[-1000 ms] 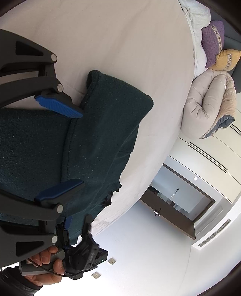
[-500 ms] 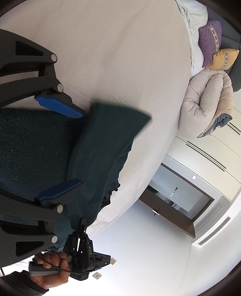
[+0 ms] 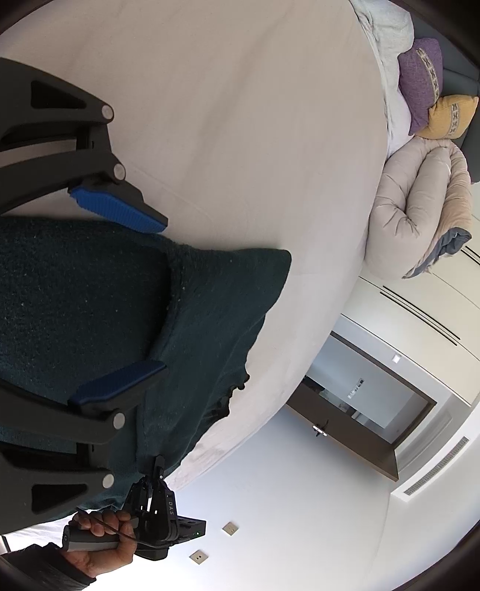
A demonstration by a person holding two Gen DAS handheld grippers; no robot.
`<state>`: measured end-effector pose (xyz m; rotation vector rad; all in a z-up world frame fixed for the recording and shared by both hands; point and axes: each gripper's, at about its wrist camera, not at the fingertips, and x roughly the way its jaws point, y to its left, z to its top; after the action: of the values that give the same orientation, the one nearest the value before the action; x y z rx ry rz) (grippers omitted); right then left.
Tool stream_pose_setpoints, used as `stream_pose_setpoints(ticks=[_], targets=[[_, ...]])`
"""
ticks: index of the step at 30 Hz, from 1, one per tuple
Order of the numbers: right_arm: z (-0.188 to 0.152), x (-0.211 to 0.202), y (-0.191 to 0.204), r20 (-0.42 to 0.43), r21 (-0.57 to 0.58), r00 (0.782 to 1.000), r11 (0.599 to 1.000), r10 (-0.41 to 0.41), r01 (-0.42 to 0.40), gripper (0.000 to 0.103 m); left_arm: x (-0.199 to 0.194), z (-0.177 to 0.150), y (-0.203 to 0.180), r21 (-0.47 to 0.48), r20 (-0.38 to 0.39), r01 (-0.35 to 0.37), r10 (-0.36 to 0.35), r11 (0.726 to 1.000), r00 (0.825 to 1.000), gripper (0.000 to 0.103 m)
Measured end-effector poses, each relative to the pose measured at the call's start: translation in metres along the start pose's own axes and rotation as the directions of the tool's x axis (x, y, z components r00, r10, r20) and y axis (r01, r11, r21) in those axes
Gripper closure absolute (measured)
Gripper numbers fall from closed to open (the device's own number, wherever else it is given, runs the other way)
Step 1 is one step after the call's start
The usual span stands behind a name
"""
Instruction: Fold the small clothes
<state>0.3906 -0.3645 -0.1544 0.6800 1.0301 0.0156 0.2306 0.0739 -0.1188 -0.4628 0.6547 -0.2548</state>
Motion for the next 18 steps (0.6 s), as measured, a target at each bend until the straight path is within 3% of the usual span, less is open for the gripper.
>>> stream_pose_setpoints(ticks=[8, 12, 16, 18], targets=[[0.000, 0.005, -0.001, 0.005, -0.037, 0.999, 0.999, -0.035, 0.035, 0.097, 0.000, 0.011, -0.002, -0.031, -0.025, -0.020, 0.020, 0.999, 0.999, 0.030], [-0.004, 0.002, 0.004, 0.021, -0.103, 0.998, 0.993, -0.062, 0.064, 0.097, -0.006, 0.031, -0.009, -0.056, 0.009, -0.016, 0.017, 0.998, 1.000, 0.030], [-0.008, -0.006, 0.007, 0.027, -0.119, 0.996, 0.989, -0.084, 0.086, 0.091, 0.010, 0.056, -0.040, 0.086, 0.016, -0.086, 0.085, 0.993, 0.996, 0.028], [-0.009, -0.016, 0.006, 0.061, -0.110, 0.991, 0.986, -0.120, 0.127, 0.090, 0.031, 0.060, -0.052, 0.156, -0.019, -0.124, 0.129, 0.980, 0.991, 0.028]])
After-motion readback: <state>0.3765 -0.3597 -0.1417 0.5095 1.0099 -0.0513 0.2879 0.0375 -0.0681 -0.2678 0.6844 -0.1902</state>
